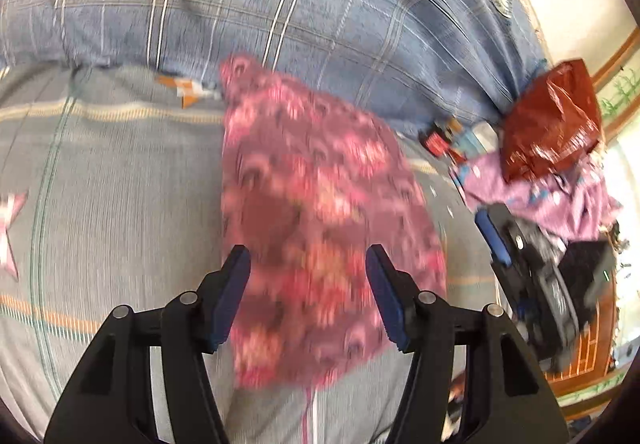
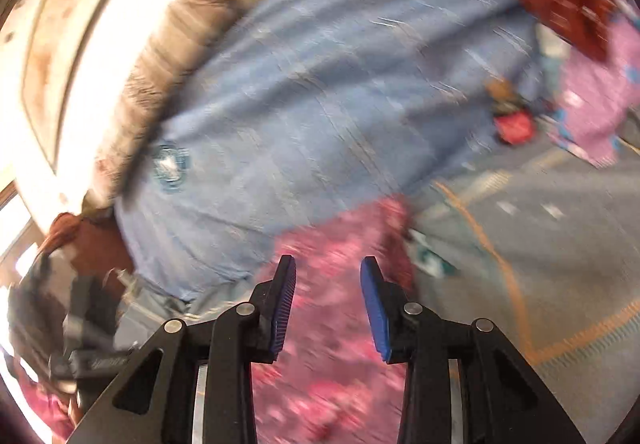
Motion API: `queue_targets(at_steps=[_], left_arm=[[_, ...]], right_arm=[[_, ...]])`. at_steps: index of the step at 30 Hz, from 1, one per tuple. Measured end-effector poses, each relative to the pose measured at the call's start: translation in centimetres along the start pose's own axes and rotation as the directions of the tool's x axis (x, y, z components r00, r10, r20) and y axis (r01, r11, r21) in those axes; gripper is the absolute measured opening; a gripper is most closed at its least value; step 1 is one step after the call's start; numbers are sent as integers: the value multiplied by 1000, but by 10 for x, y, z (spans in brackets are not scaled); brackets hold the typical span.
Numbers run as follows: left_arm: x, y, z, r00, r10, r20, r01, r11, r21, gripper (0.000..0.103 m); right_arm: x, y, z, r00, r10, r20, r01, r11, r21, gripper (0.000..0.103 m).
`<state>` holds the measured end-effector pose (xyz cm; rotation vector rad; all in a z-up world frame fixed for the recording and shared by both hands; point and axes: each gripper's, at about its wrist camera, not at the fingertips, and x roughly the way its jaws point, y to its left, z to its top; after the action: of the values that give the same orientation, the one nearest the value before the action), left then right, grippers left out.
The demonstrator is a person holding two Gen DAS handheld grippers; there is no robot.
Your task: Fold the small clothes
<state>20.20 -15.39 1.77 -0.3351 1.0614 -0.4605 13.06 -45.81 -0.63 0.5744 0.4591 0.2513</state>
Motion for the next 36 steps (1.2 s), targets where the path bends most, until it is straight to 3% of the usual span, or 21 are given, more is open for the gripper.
queue_targets(at_steps=[4, 6, 7, 8, 10, 12, 14, 15, 19, 21, 25, 27, 28, 30, 31, 32, 33, 35, 36], left_arm=[[32, 7, 15, 999, 15, -40, -17, 999, -49, 59], [57, 14, 14, 995, 49, -90, -54, 997, -53, 59], [62, 12, 12, 994, 70, -86, -73, 997, -40, 59], [60, 8, 11, 994, 80, -69, -81, 997, -16, 60], [54, 2, 10, 995, 72, -73, -70, 997, 28, 61], [46, 7, 11, 997, 22, -72, -20, 1000, 23, 61], [38, 26, 17, 996, -52, -69, 48, 997, -57, 62], [37, 39, 22, 994, -79, -69, 71, 992, -105, 63], [49, 76, 35, 986, -118, -118, 90, 970, -225, 63], [58, 85, 35, 978, -148, -146, 106, 959, -263, 63], [72, 80, 30, 966, -176, -188, 125, 958, -257, 63], [78, 75, 30, 964, -184, -193, 132, 958, -253, 70], [79, 73, 32, 964, -188, -185, 138, 957, -254, 73], [79, 70, 33, 964, -194, -182, 145, 957, -252, 79], [79, 68, 33, 965, -191, -182, 143, 958, -248, 79], [79, 68, 33, 965, -192, -180, 145, 959, -243, 80], [79, 68, 33, 964, -196, -180, 150, 959, -240, 81], [79, 67, 33, 963, -202, -177, 156, 957, -245, 82], [78, 68, 34, 964, -201, -175, 155, 957, -244, 83]], right_arm=[[44, 17, -3, 994, -37, -101, 28, 996, -85, 34], [72, 5, -16, 959, -166, -228, 154, 986, -67, 33], [87, -12, -26, 939, -169, -300, 170, 985, -23, 30], [83, -17, -26, 957, -131, -259, 137, 991, 6, 29], [76, -22, -16, 961, -70, -266, 94, 992, 81, 34], [57, -29, -3, 986, 5, -165, 19, 989, 145, 36], [41, -46, 7, 995, -36, -97, 55, 979, 196, 62], [40, -55, 9, 994, -54, -100, 75, 973, 220, 64], [57, -91, -4, 980, 40, -197, 37, 926, 375, 63], [62, -89, -5, 978, 44, -203, 31, 936, 351, 62], [58, -78, 7, 985, 124, -121, -72, 929, 363, 64], [65, -69, 7, 971, 177, -163, -108, 926, 362, 64], [72, -66, 4, 961, 165, -221, -78, 932, 355, 64], [83, -63, -1, 949, 82, -306, 19, 950, 313, 64], [87, -61, -4, 939, 9, -345, 89, 959, 267, 57], [88, -57, -5, 941, -6, -338, 92, 966, 240, 59], [89, -54, -6, 941, 4, -338, 81, 968, 237, 62], [95, -46, -10, 930, 132, -344, -30, 958, 287, 62], [97, -38, -11, 927, 133, -352, -43, 967, 251, 62]])
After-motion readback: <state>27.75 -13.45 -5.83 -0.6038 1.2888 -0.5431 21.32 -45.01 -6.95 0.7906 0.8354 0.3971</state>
